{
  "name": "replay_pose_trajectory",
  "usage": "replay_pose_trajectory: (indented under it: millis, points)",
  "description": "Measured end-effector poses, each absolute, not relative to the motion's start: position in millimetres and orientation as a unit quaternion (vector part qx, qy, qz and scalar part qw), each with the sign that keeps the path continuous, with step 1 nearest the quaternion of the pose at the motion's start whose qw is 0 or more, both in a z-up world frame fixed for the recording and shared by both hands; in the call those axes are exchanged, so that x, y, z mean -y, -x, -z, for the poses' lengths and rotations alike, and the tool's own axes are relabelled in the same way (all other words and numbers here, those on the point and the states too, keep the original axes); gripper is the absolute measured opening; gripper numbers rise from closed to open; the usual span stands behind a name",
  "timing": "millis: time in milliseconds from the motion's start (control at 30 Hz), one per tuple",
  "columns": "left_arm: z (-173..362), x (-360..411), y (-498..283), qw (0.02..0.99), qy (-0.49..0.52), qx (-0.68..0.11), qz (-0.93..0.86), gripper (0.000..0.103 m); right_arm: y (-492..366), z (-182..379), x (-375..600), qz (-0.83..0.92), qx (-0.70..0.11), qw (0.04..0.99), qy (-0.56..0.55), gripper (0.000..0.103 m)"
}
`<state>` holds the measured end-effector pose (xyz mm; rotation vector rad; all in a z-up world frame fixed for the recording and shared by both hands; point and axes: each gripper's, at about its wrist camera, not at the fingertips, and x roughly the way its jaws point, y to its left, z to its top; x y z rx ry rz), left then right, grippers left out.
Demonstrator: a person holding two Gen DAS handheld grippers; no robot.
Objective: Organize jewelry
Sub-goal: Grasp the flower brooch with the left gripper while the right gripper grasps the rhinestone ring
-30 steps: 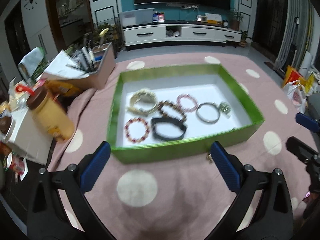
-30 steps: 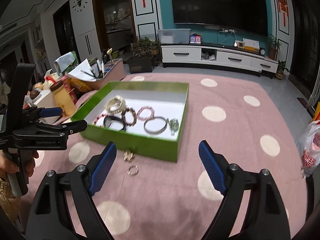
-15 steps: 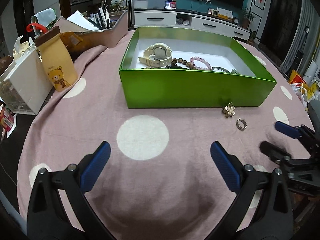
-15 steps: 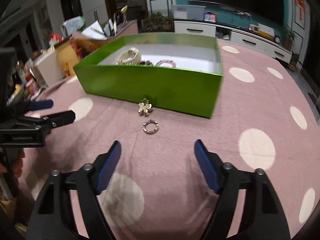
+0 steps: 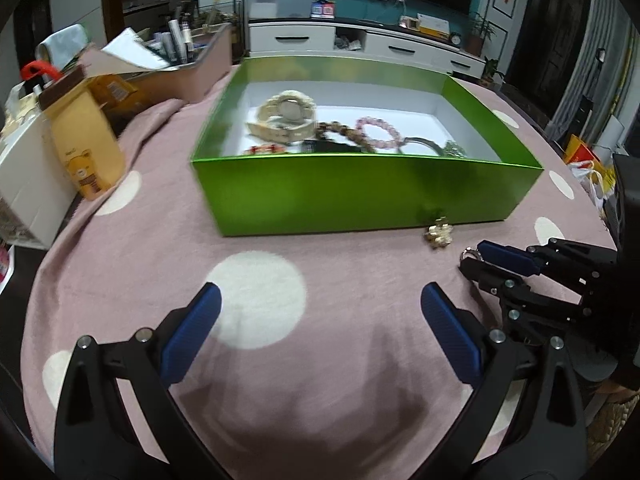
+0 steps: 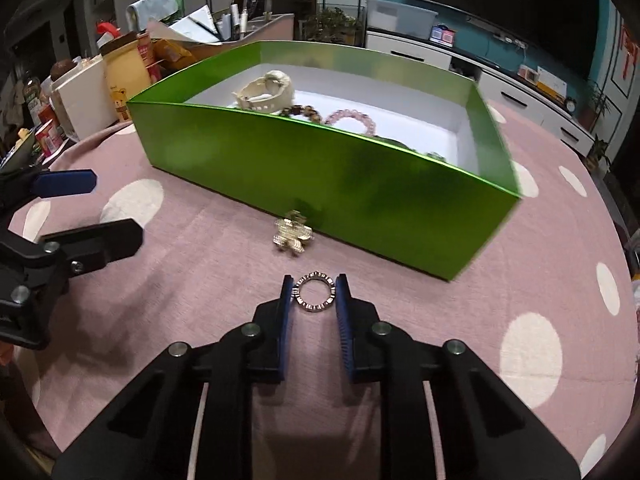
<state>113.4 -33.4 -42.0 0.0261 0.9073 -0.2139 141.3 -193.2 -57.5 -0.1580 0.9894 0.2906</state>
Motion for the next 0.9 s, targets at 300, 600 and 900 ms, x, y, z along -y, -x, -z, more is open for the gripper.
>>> replay_pose_trajectory:
  millis: [300,600,900]
  points:
    - [53.0,98.7,-134.5,0.882,-0.035,-0.446,0.147,0.096,-126.0,31.8,264.9,-0.079,-0.439,0.895,0.000,0.020]
    - [69.2,129.2,-154.4,0.877,-0.035,-0.460,0.135,0.054,-121.3,27.4,279.4,-0.080,-0.429,0.900,-0.024,0.020]
    - [73.5,126.1,-156.9,0.879,-0.036,-0.457,0.132,0.020,-118.8,26.5,281.0,-0.079,-0.426,0.901,-0.029,0.020]
